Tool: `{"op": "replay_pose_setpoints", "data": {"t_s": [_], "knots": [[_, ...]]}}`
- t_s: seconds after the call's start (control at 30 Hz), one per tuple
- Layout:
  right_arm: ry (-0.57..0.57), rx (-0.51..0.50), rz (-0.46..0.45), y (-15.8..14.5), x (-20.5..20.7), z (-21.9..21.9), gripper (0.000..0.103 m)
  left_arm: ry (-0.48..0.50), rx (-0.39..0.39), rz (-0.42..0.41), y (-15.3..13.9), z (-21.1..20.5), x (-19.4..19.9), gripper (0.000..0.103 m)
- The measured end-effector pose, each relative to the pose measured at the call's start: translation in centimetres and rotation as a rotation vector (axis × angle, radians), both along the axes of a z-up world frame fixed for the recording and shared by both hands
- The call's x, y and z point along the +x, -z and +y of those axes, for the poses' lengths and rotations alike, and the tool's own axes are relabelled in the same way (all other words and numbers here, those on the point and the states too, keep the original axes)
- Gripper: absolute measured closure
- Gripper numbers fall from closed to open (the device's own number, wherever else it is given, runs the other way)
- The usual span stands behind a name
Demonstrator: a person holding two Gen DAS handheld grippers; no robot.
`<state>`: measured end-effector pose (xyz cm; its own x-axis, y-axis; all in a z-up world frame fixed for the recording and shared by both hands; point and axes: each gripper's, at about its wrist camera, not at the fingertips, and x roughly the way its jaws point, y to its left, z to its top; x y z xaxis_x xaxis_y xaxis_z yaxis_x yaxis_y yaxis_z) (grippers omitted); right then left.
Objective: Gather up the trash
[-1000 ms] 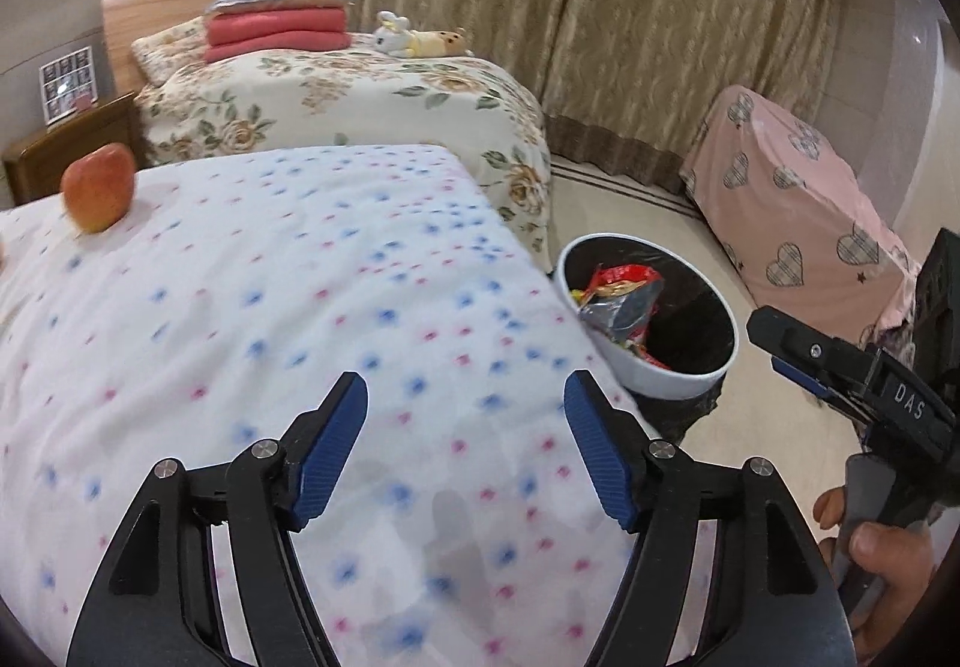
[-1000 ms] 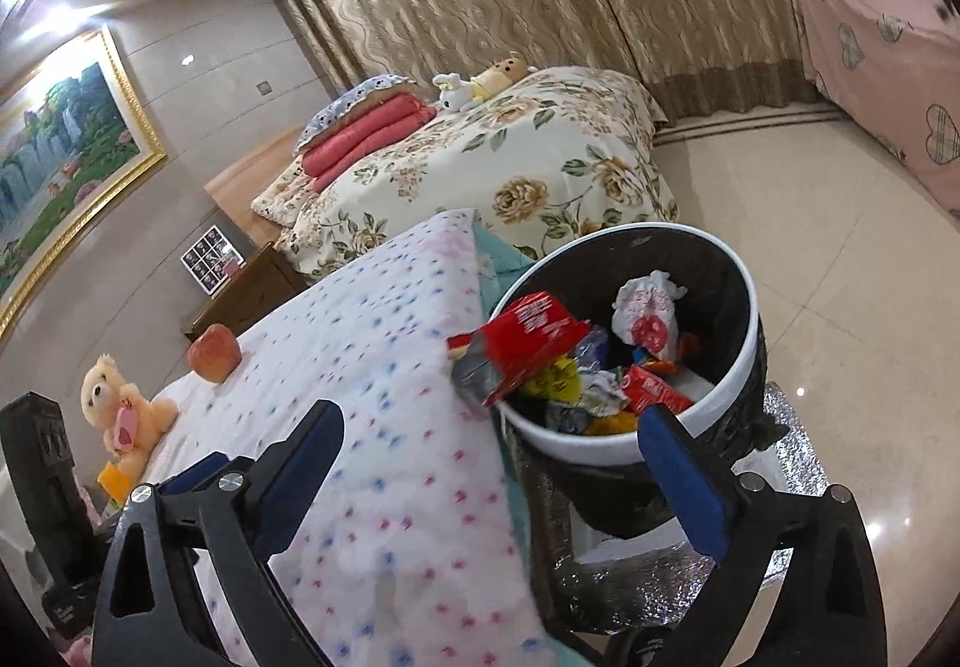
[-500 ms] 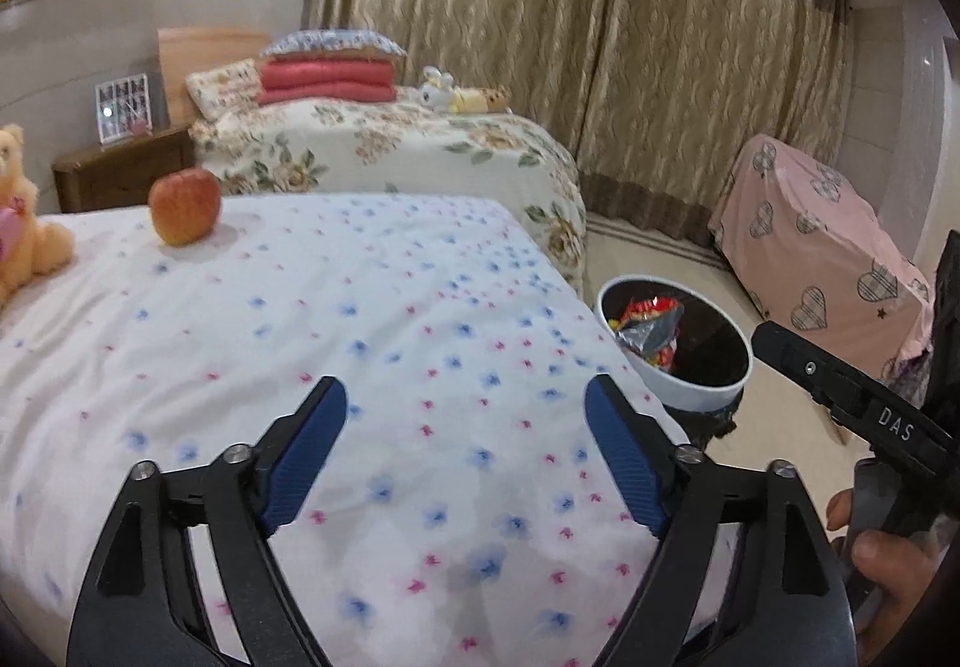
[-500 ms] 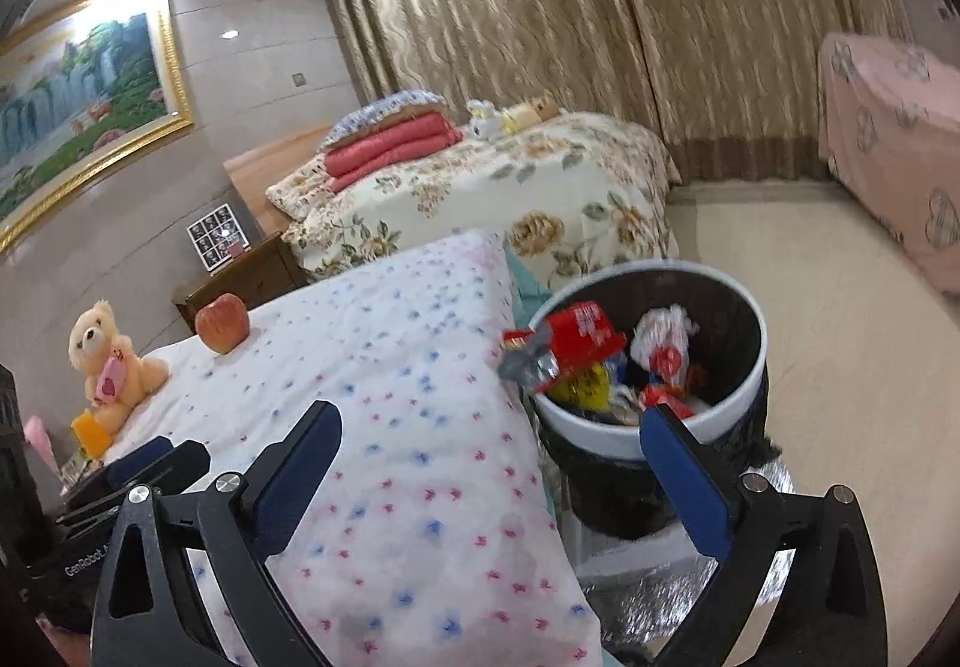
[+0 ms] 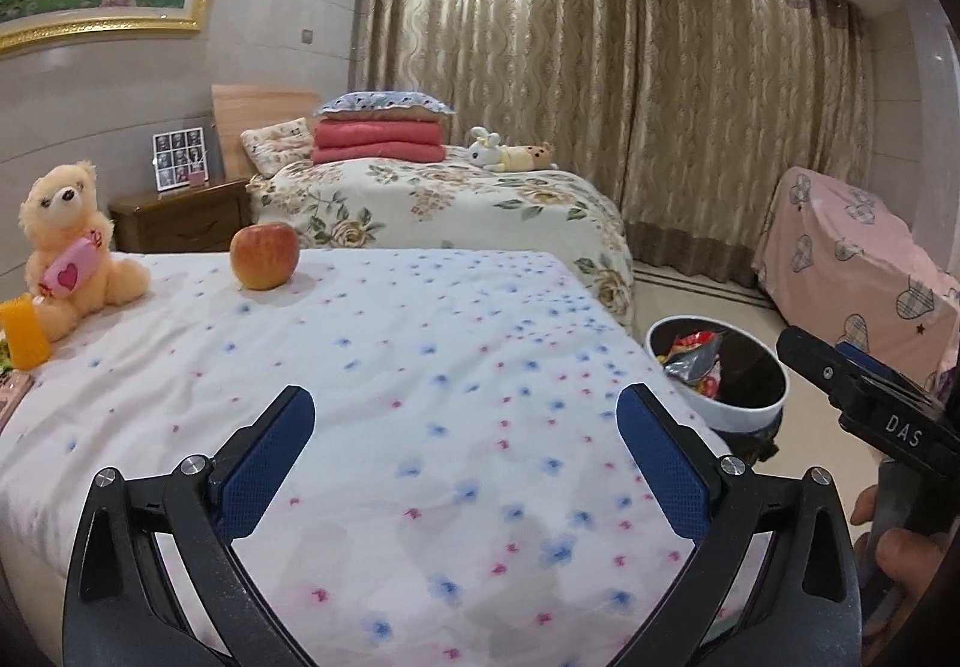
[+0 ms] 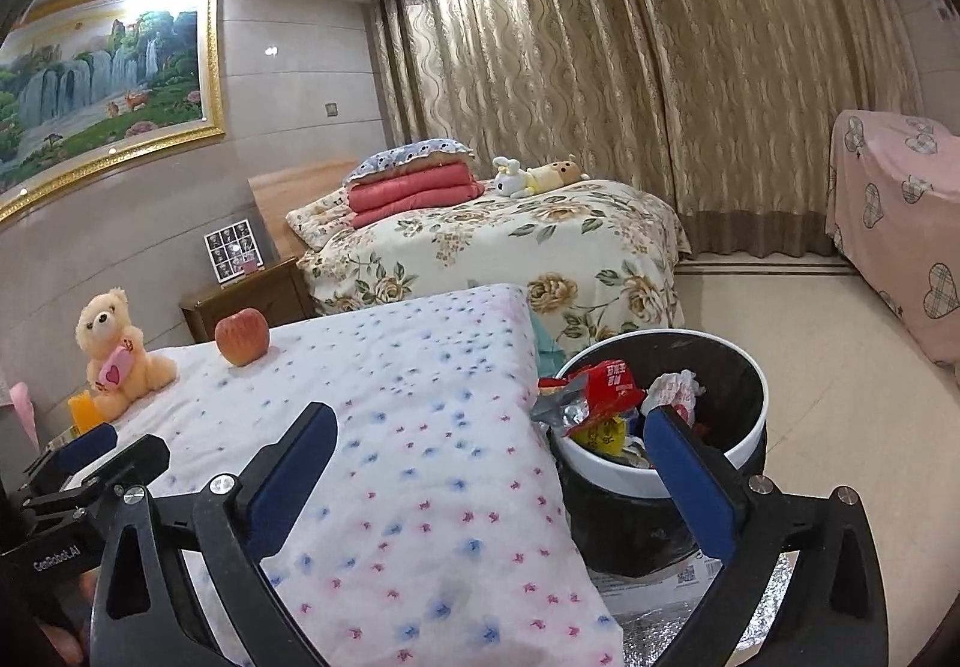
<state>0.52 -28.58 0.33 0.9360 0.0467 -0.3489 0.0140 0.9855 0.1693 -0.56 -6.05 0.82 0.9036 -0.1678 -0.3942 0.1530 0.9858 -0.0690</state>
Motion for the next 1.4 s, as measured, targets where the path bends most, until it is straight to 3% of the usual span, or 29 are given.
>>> {"op": "replay_pose_setpoints", "data": {"t_s": [0.6,1.4], "knots": [[-0.054,-0.034,-0.002,1.0,0.0,1.8,0.000,-0.064,0.039,-0.010,0.9,0.5,-0.2,0.000],[-0.066,-0.035,0.016,1.6,0.1,2.3,0.000,-0.076,0.050,-0.029,0.9,0.3,-0.6,0.000]]}}
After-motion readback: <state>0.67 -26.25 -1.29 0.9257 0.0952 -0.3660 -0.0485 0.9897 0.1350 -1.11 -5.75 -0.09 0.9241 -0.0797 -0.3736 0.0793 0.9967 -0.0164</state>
